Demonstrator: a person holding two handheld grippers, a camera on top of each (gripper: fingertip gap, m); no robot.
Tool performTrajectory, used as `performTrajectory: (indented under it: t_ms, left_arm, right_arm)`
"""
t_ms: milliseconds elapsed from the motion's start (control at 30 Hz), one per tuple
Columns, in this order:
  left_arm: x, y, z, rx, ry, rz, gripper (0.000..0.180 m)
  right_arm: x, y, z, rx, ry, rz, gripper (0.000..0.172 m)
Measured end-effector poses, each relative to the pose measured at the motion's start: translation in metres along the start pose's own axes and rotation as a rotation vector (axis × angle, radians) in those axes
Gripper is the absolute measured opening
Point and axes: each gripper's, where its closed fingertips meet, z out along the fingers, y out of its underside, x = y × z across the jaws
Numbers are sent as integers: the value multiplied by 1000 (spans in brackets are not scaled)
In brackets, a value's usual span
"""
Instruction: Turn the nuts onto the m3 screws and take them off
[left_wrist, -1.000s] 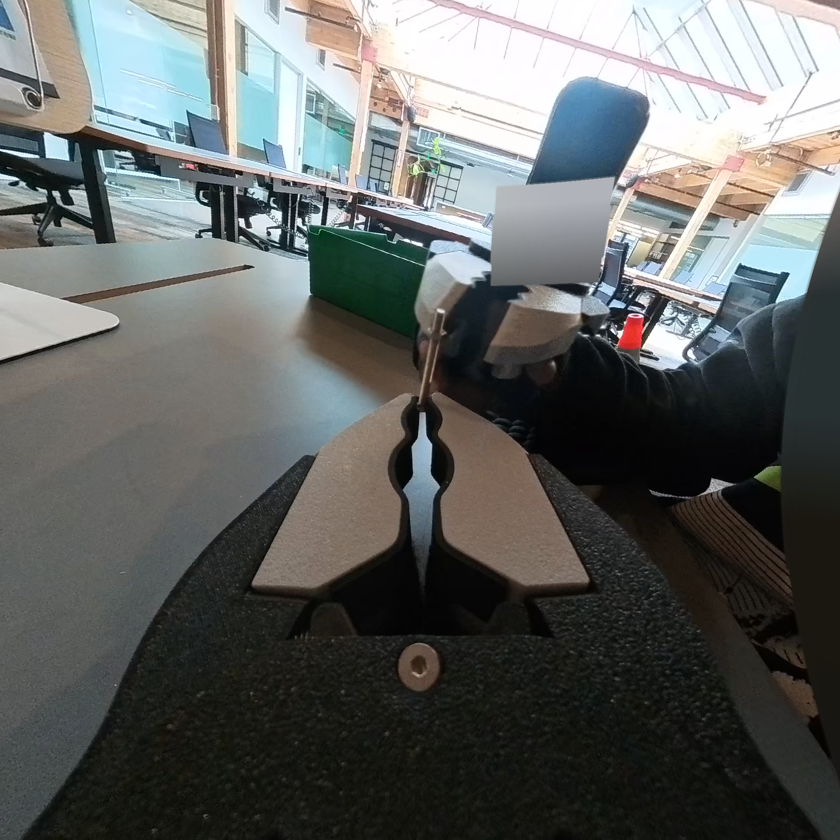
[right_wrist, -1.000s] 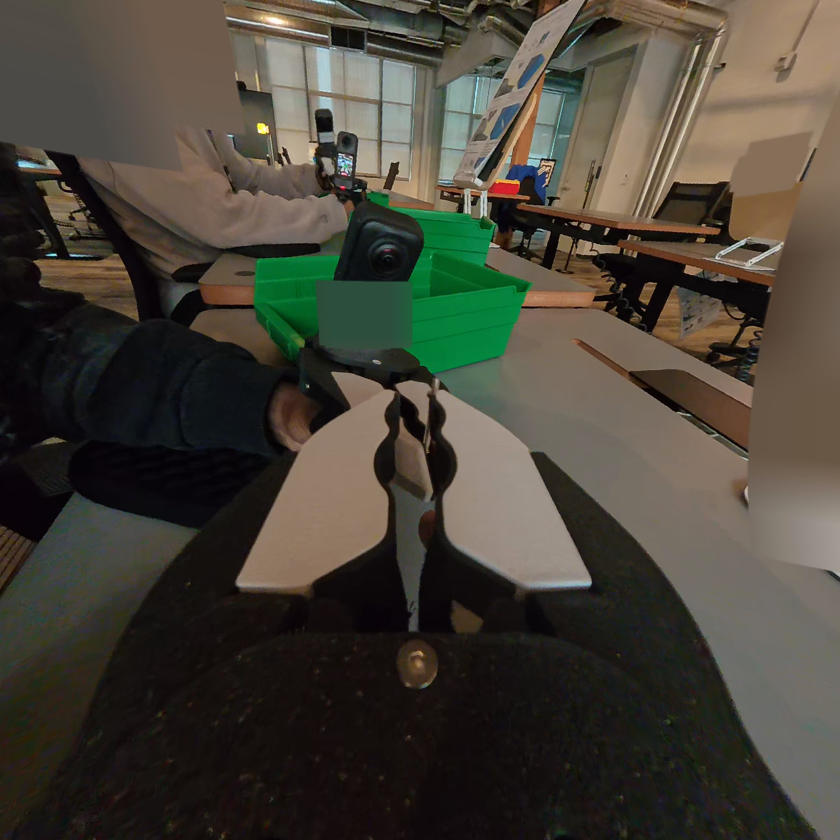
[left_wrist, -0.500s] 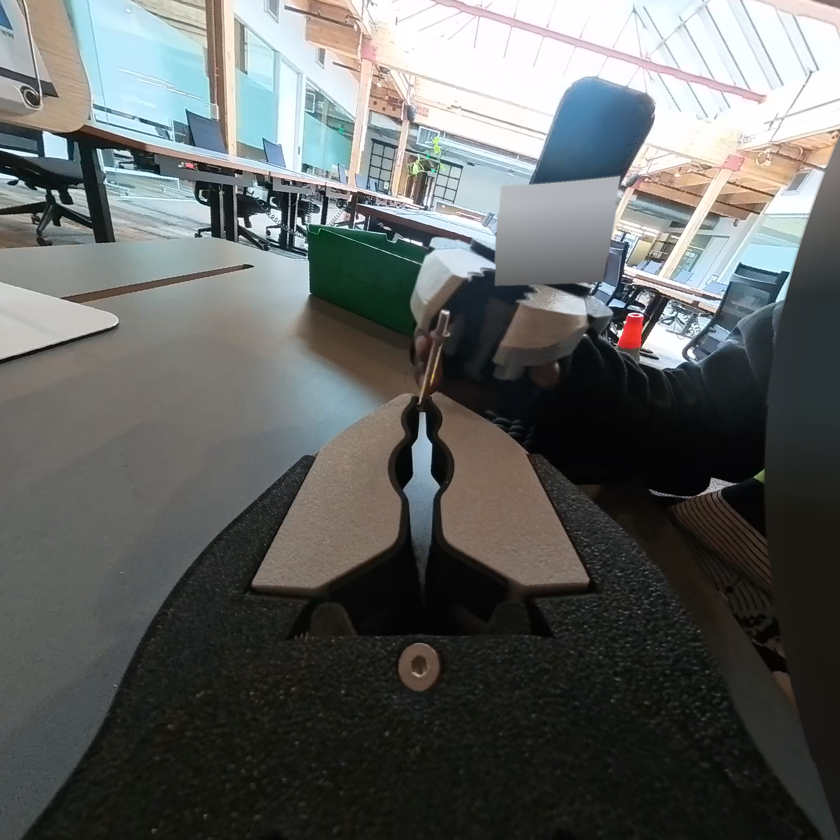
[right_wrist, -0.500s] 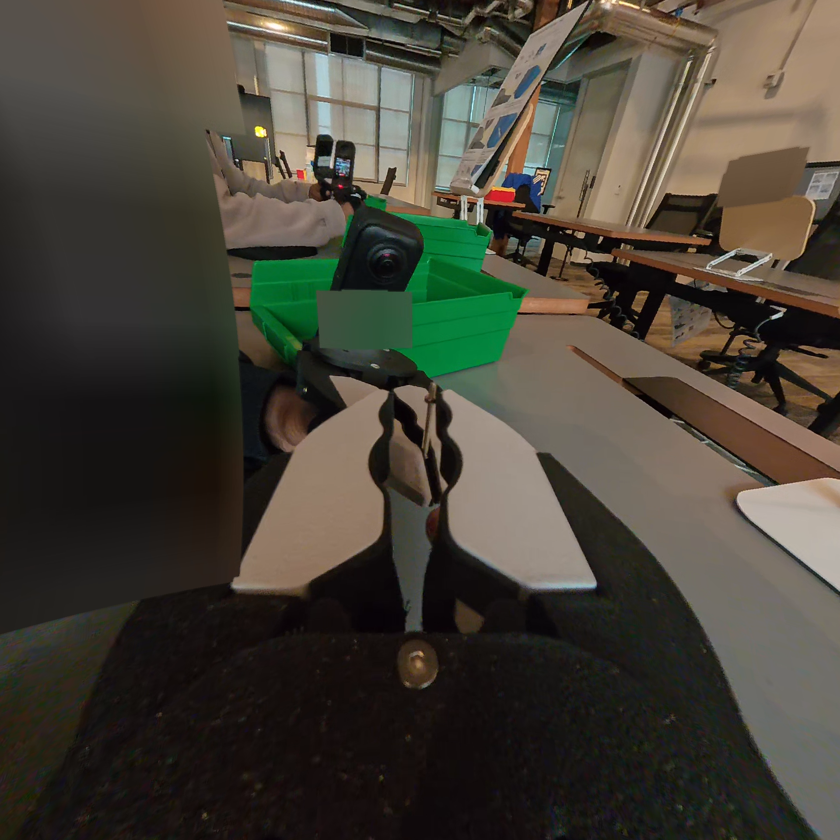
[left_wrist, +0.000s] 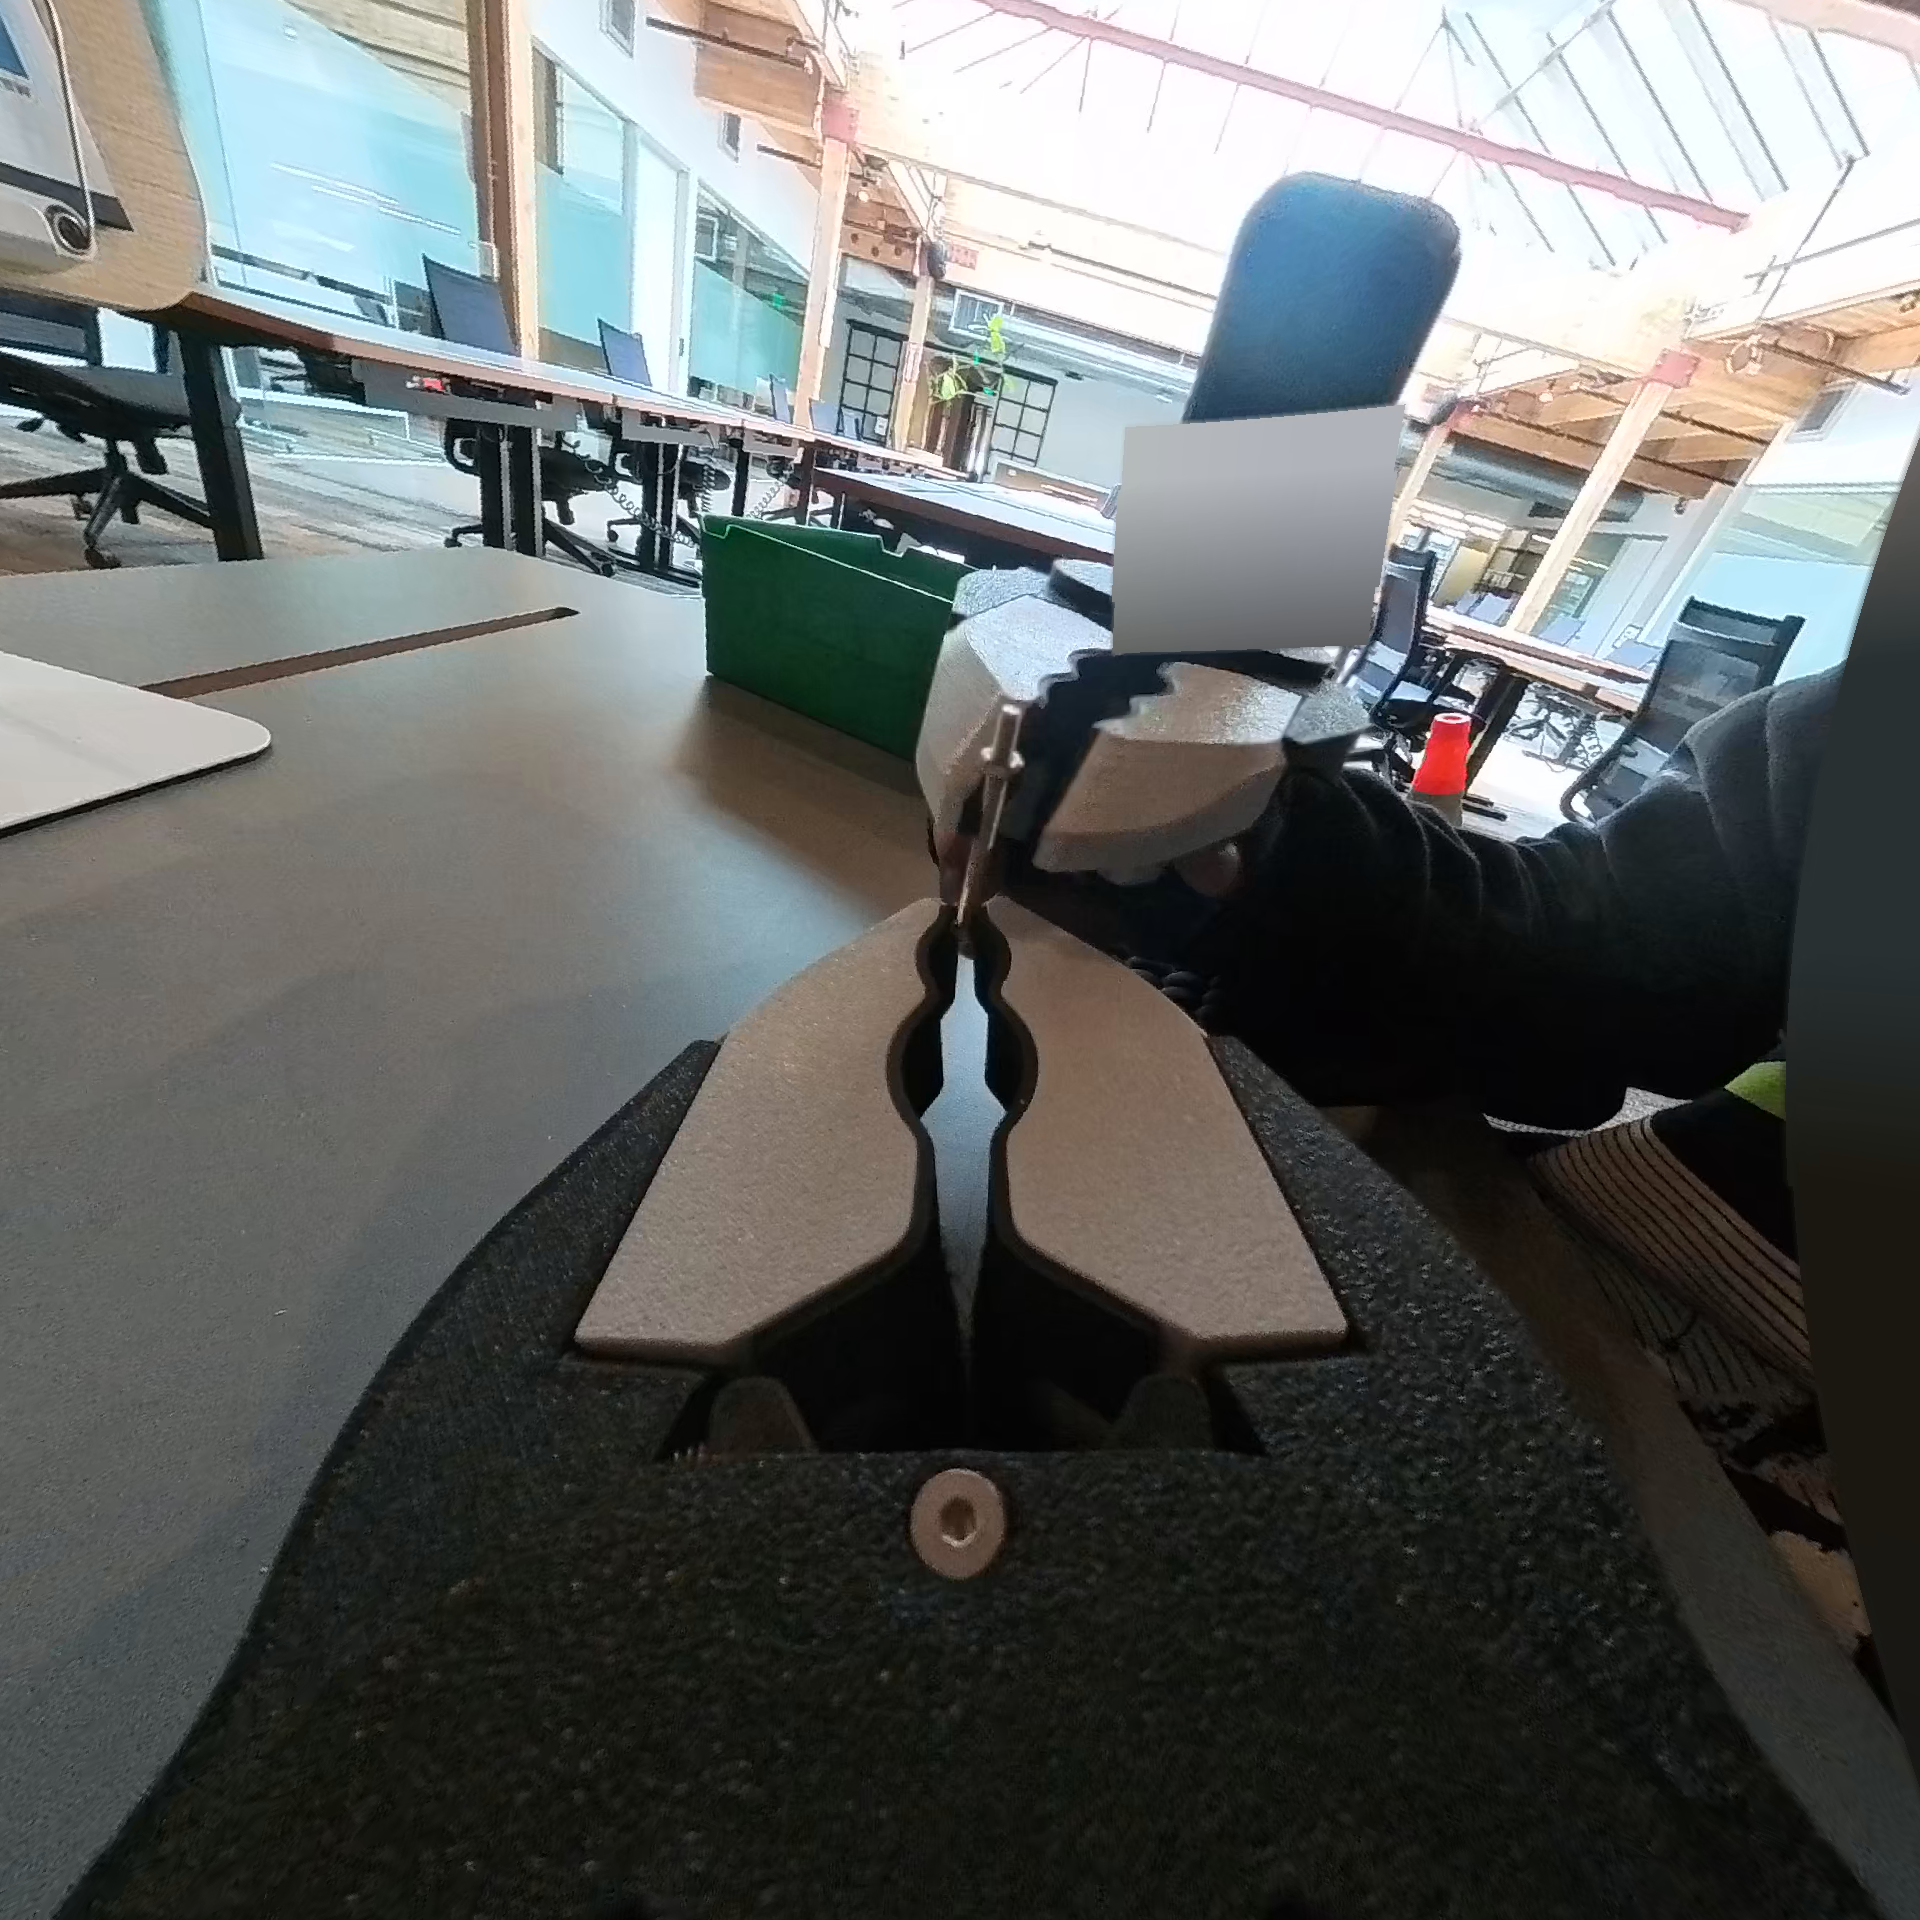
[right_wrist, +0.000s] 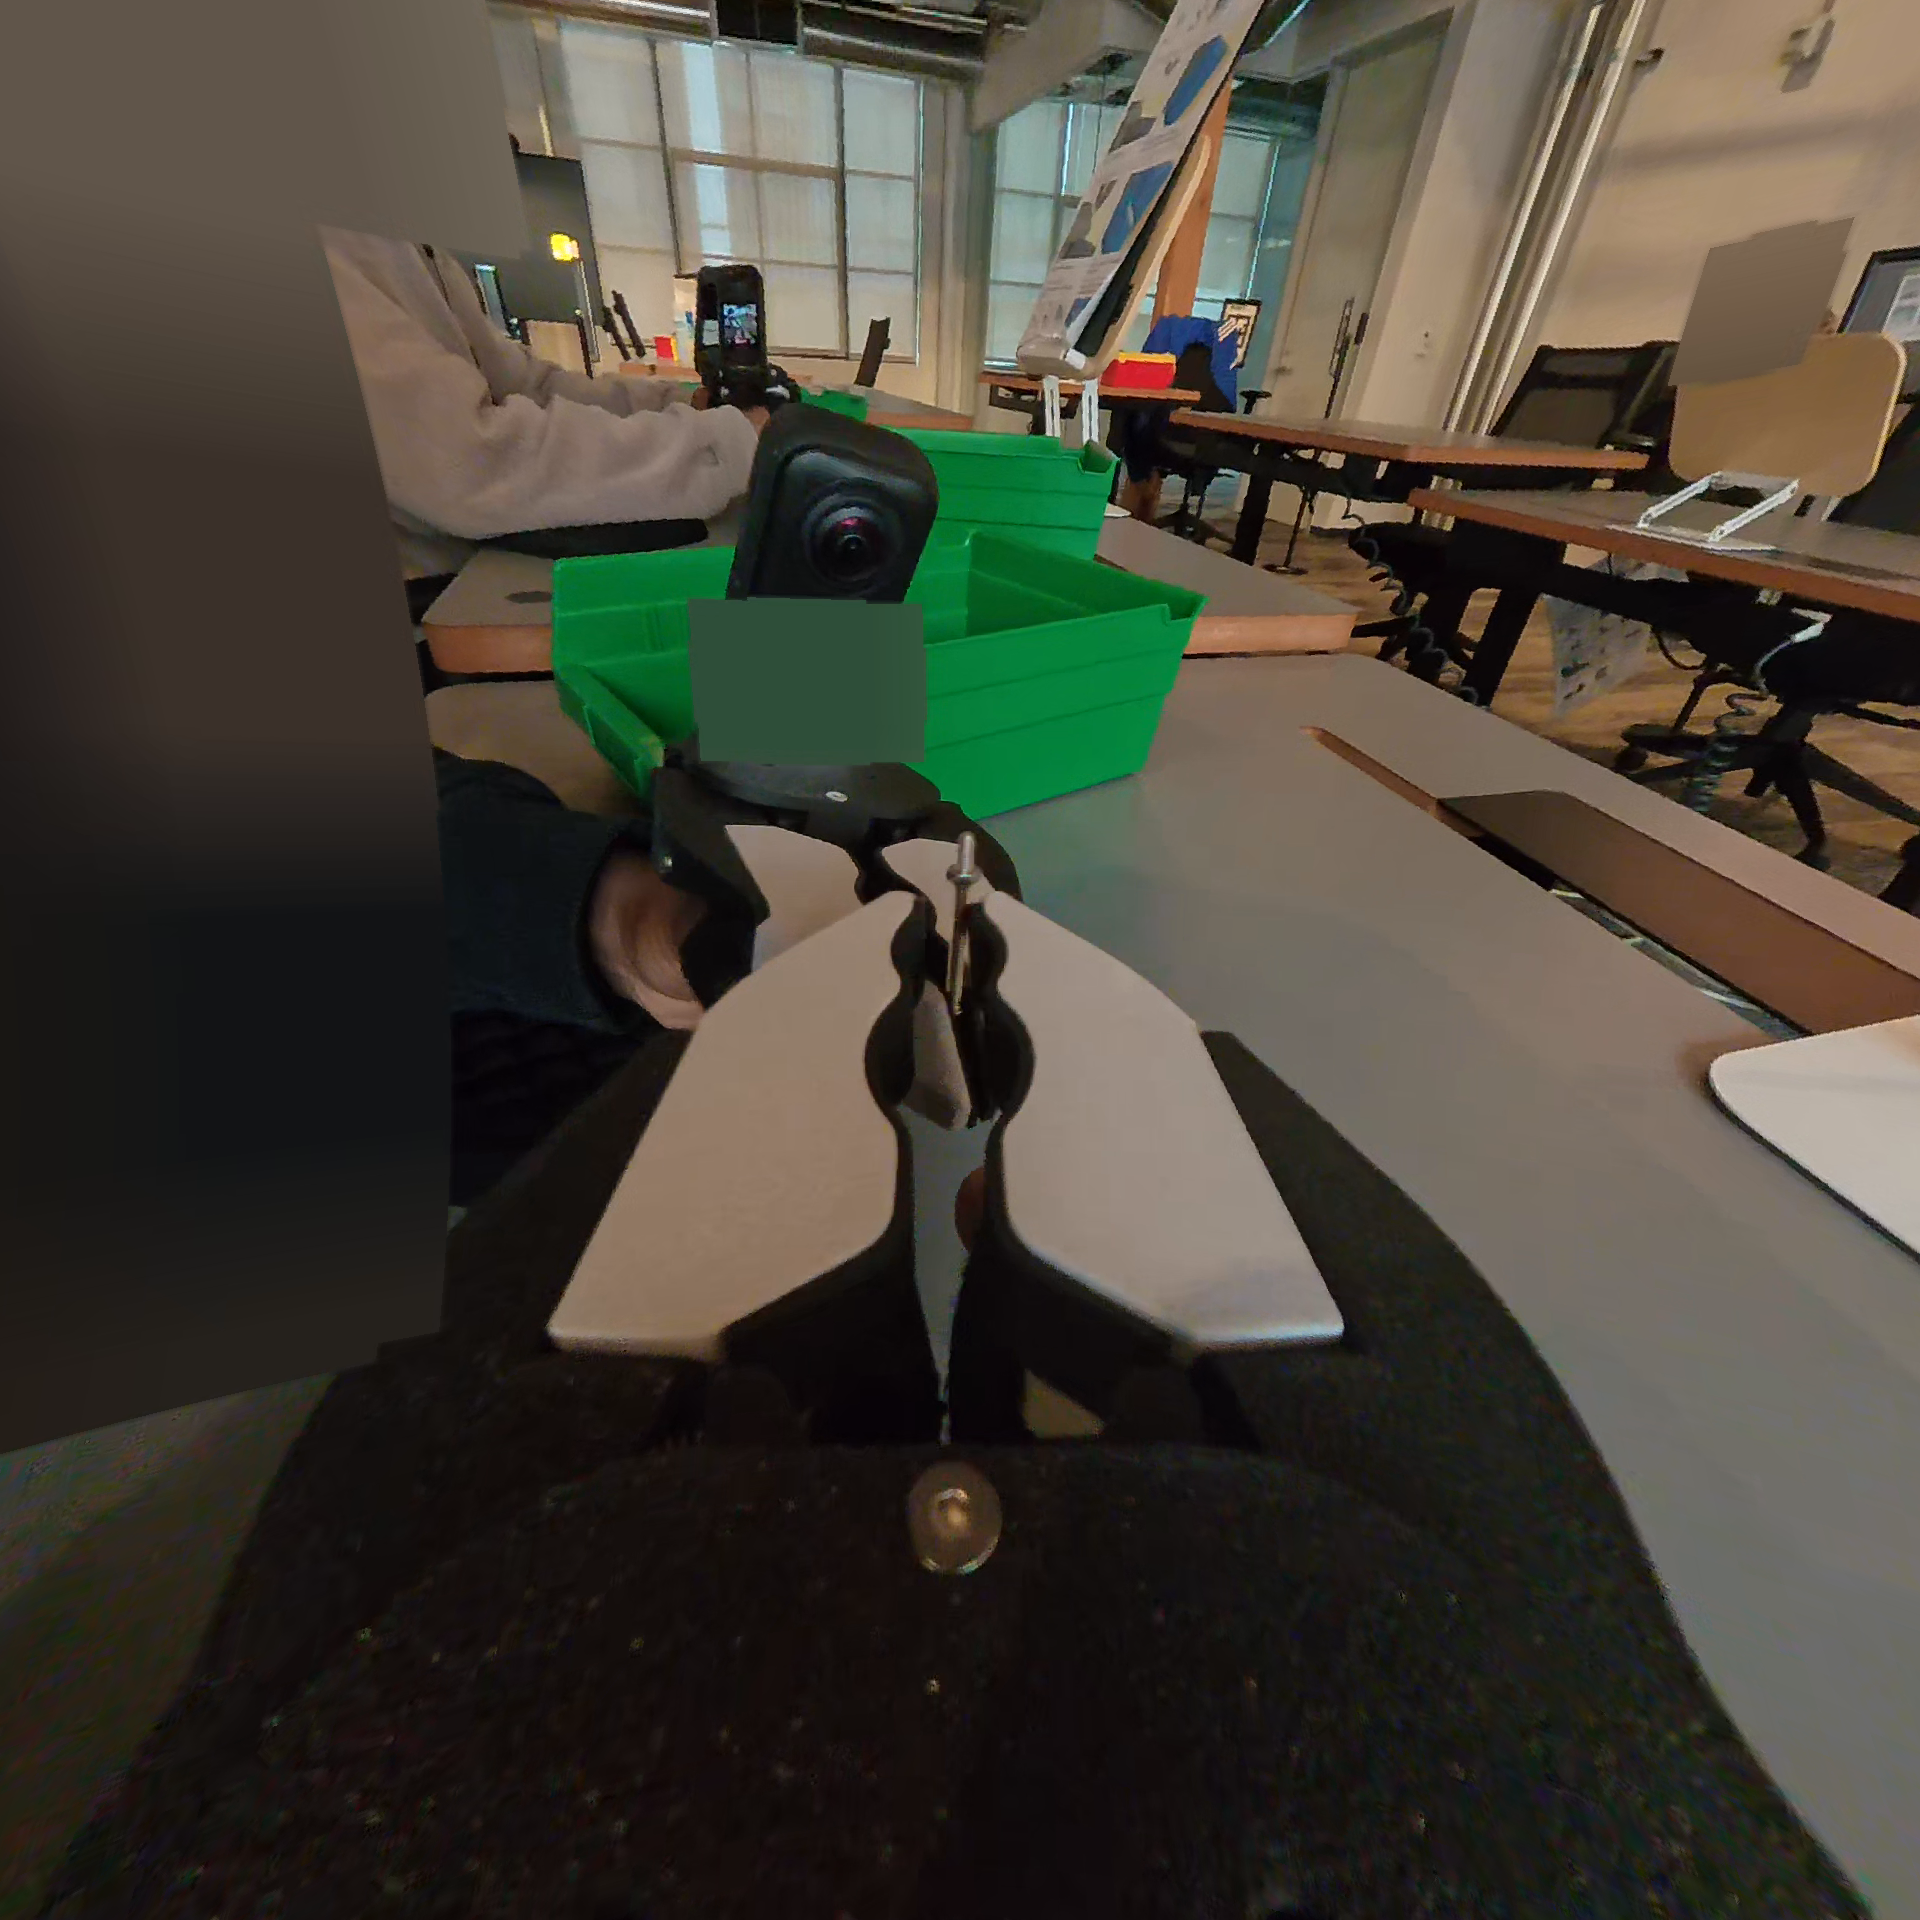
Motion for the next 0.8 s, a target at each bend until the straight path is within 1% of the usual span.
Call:
performTrajectory:
  t_ms: [67,233,367,600,700,800]
  left_arm:
    - [1,0,0,-3,3,5,2]
    - [3,-1,1,5,10,18,3]
    - [2,-5,0,27,-6,39,35]
    - [-4,-5,0,19,-67,62,77]
    - [-4,-2,1,-2,-65,56,87]
    - [-3,-2,1,2,-62,58,89]
  right_arm:
    - [2,0,-1,-3,7,9,1]
    - [3,-1,-2,0,-7,54,1]
    - [10,-6,-8,37,-4,128,1]
    - [36,-31,-35,165,42,312,1]
    - [48,-45,-50,212,77,373,1]
    - [53,-61,-63,234,102,412,1]
